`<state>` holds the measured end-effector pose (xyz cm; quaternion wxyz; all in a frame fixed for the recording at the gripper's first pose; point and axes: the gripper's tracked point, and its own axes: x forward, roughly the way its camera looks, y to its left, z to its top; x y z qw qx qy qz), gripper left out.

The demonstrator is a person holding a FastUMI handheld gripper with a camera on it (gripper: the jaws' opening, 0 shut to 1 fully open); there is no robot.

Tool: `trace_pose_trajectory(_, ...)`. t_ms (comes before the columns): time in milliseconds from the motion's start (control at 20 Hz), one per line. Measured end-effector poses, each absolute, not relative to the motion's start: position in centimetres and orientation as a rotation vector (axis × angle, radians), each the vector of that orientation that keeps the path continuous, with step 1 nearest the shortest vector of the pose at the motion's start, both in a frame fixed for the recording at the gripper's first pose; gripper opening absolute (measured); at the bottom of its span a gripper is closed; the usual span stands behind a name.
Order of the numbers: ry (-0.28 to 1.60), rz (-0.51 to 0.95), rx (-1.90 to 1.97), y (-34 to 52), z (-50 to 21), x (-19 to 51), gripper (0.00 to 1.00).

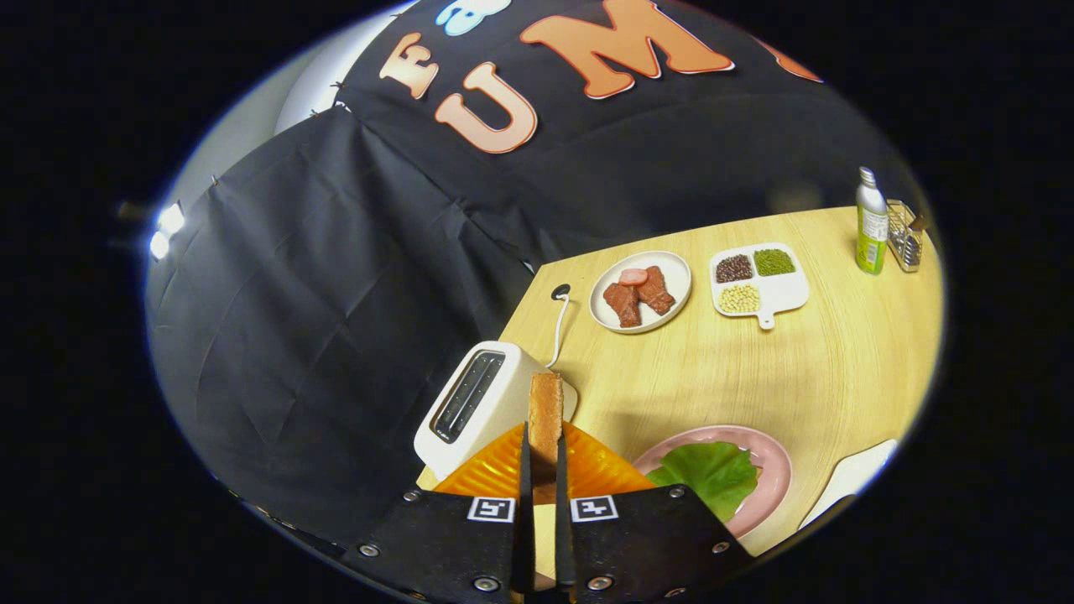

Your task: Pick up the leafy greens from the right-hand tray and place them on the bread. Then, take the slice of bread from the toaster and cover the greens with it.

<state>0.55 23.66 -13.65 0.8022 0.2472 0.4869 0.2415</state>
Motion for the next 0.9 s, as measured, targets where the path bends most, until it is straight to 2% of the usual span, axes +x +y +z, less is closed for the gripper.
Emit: trace_pose_trajectory(900,1.075,0.386,0.607,16.4,-22.3,-4.9,0.10)
